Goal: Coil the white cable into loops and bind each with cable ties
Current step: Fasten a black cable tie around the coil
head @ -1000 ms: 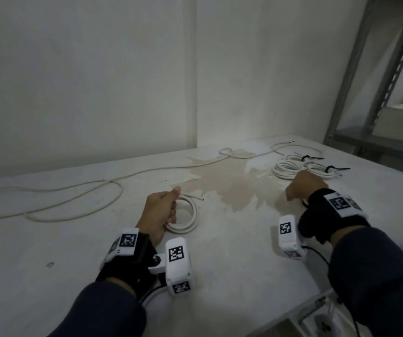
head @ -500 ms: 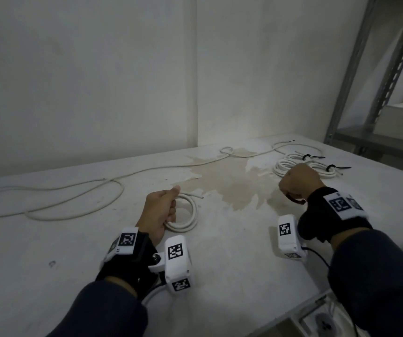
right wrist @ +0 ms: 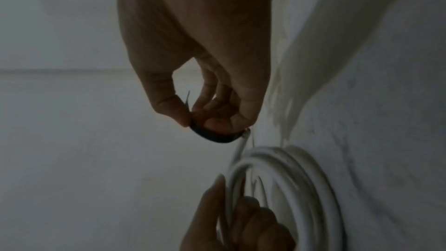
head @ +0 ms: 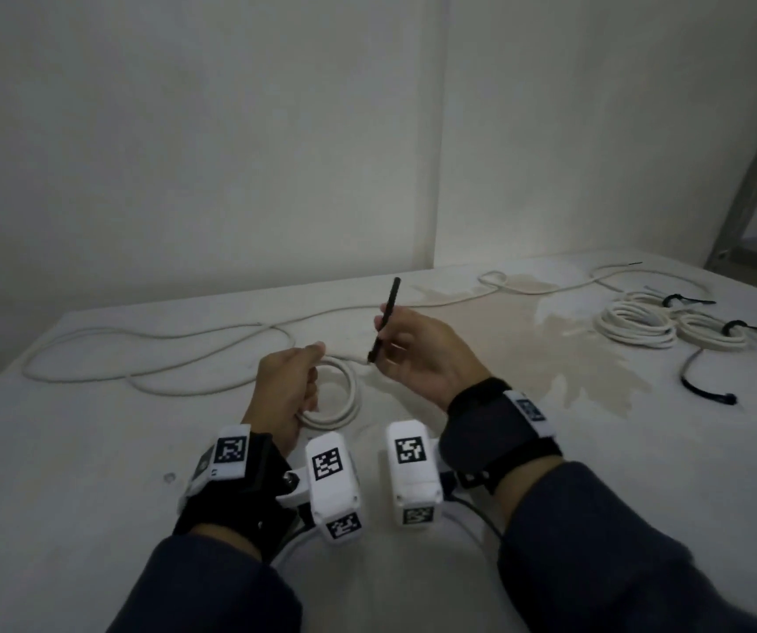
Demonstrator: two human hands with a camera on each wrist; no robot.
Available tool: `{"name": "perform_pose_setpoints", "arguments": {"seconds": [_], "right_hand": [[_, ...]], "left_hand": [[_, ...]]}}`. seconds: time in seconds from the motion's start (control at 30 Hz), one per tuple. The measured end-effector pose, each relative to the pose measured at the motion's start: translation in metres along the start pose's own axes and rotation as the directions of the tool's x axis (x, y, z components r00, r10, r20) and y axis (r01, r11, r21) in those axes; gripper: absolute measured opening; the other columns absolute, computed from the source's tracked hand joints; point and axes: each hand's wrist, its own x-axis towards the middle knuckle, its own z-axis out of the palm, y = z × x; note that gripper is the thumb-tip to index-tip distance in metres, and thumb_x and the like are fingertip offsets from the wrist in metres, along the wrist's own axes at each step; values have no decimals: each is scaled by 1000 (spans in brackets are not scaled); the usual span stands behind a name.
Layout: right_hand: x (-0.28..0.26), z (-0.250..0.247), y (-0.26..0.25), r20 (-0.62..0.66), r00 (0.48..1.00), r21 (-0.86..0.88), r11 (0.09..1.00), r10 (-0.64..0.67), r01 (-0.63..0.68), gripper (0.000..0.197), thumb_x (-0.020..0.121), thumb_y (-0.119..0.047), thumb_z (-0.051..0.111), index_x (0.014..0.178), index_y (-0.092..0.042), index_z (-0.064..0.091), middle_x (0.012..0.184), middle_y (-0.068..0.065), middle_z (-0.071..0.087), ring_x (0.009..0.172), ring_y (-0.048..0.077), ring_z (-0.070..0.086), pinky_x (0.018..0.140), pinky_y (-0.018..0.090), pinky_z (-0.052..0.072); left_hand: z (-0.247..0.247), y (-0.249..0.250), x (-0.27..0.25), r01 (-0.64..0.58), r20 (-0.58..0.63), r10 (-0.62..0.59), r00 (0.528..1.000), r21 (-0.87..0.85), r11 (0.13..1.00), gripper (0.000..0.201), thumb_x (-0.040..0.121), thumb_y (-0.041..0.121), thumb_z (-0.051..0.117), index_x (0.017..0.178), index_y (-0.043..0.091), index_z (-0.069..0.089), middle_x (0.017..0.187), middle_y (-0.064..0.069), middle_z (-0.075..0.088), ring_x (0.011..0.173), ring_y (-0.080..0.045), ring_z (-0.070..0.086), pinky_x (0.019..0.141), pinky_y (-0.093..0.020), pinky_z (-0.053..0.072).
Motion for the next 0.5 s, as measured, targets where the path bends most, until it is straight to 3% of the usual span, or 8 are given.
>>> {"name": "perform_pose_setpoints", "arguments": {"seconds": [0.13, 0.27, 0.5], "right_hand": [[16, 8, 16, 96, 995, 51, 998, 23, -28, 27, 87, 8, 47, 94, -10, 65, 73, 1, 58, 61, 10, 50, 51, 17, 44], [20, -1, 16, 123, 992, 169, 985, 15, -36, 19, 89, 0, 51, 90, -8, 68, 72, 4, 62, 57, 10, 55, 49, 17, 47], [17, -2, 21, 176, 984, -27, 1000, 4, 1, 25, 88, 5, 55, 108, -7, 63, 74, 6, 68, 62, 11, 64, 58, 16, 53]], "left_hand": [[1, -3, 7, -24, -20, 24, 1000, 24, 999, 34, 92, 15, 59, 60, 16, 45, 40, 9, 35, 33, -5, 27, 32, -15, 22], [2, -4, 11, -29, -43, 30, 999, 29, 999, 34, 92, 16, 59, 60, 15, 47, 41, 8, 36, 33, -6, 28, 34, -14, 23], [2, -4, 9, -21, -2, 22, 1000, 74, 997, 24, 91, 21, 60, 70, 12, 54, 50, 5, 39, 36, -6, 32, 34, -17, 27]]}}
